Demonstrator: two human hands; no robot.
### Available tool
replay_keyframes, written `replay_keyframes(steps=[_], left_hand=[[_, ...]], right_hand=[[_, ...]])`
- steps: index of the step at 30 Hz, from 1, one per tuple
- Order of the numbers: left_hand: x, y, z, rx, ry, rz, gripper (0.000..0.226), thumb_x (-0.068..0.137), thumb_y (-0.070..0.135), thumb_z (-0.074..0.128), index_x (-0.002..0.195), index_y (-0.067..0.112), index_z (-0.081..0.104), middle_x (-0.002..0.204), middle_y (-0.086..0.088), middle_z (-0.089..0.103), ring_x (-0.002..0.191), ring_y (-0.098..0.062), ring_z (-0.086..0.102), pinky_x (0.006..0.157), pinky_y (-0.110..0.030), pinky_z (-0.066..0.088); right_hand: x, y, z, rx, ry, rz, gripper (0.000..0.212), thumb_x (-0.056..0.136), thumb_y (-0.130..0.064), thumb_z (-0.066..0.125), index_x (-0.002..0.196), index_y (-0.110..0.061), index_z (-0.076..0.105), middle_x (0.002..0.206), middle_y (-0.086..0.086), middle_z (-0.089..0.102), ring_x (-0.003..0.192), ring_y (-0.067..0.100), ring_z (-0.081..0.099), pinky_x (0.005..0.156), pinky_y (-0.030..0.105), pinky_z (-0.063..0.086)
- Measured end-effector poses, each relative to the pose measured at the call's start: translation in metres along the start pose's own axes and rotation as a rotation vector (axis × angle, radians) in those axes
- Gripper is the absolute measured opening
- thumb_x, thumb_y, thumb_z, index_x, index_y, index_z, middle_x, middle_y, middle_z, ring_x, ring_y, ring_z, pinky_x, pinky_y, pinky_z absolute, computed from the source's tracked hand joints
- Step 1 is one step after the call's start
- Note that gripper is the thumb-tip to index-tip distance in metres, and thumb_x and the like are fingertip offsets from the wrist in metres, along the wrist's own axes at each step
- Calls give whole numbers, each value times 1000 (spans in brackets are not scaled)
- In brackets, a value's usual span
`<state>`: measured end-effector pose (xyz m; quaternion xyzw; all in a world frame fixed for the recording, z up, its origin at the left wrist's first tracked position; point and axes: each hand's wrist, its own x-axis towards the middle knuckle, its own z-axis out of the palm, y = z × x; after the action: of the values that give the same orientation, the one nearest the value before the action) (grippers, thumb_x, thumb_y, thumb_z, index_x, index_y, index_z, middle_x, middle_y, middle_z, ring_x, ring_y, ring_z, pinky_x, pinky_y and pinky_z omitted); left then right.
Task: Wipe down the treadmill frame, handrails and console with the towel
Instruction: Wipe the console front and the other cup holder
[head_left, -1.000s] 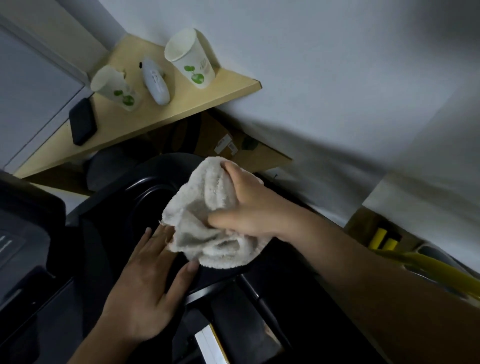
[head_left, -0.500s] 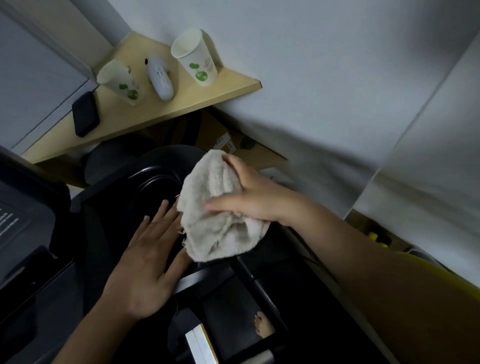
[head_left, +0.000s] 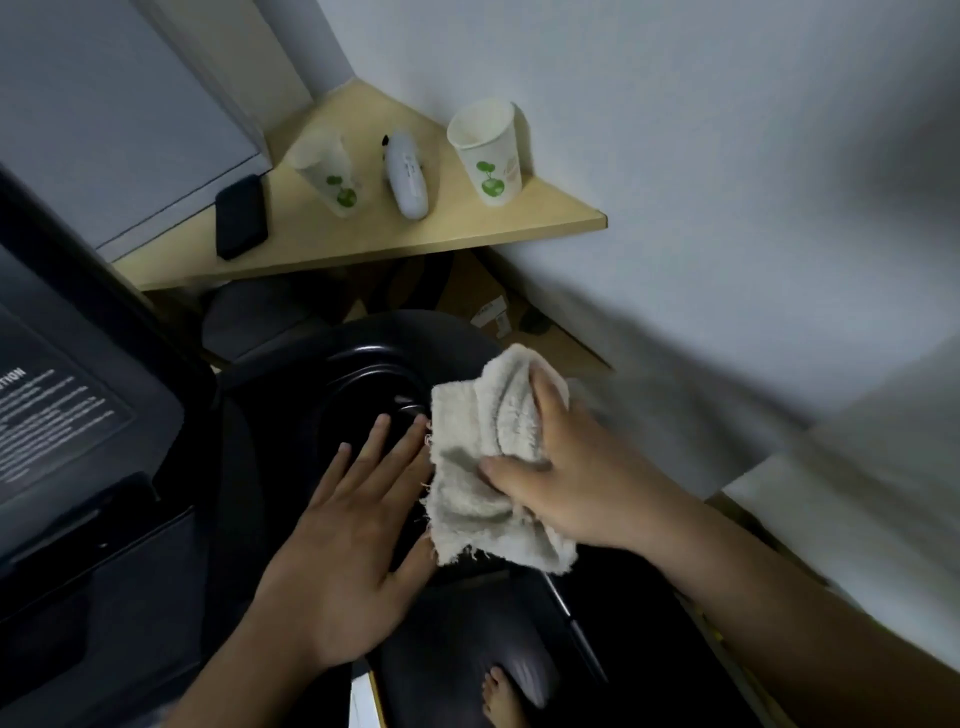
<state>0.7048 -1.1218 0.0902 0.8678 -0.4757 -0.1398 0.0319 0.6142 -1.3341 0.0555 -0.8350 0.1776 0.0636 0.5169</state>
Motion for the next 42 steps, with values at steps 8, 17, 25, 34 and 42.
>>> replay_keyframes(steps=[8, 17, 25, 34, 42], left_hand=[[1, 3, 1, 126, 39, -5, 70, 100, 65, 22, 158, 26, 18, 165, -1, 16, 153, -25, 7, 117, -45, 11], [10, 1, 4, 164, 43, -36, 75, 83, 71, 45, 140, 24, 56, 142, -4, 56, 132, -31, 52, 107, -50, 44], [12, -3, -1, 215, -15, -71, 73, 88, 74, 30, 141, 30, 52, 138, 7, 60, 134, -23, 50, 97, -48, 51], [0, -4, 0, 116, 81, -98, 71, 90, 70, 40, 145, 27, 47, 153, 5, 44, 148, -19, 29, 115, -50, 31], [3, 1, 8, 189, 183, -24, 65, 85, 60, 51, 134, 19, 61, 151, -4, 47, 143, -25, 39, 109, -44, 32]], right_hand=[[97, -36, -8, -117, -62, -88, 107, 63, -64, 68, 149, -46, 8, 147, -4, 34, 127, 22, 44, 99, 39, 42], [155, -83, 16, -789, -2, -475, 86, 81, -59, 58, 150, -36, 10, 141, 6, 42, 114, 32, 52, 80, 40, 42], [191, -137, 66, -926, -129, -760, 81, 85, -71, 44, 150, -37, 12, 135, 5, 50, 106, 34, 59, 71, 36, 45], [152, -116, 57, -1030, -31, -687, 86, 88, -48, 53, 152, -31, -1, 149, 13, 28, 119, 38, 41, 93, 48, 35], [102, -59, -6, -575, -95, -119, 80, 87, -70, 34, 149, -40, -5, 152, 7, 26, 129, 30, 44, 101, 41, 42]])
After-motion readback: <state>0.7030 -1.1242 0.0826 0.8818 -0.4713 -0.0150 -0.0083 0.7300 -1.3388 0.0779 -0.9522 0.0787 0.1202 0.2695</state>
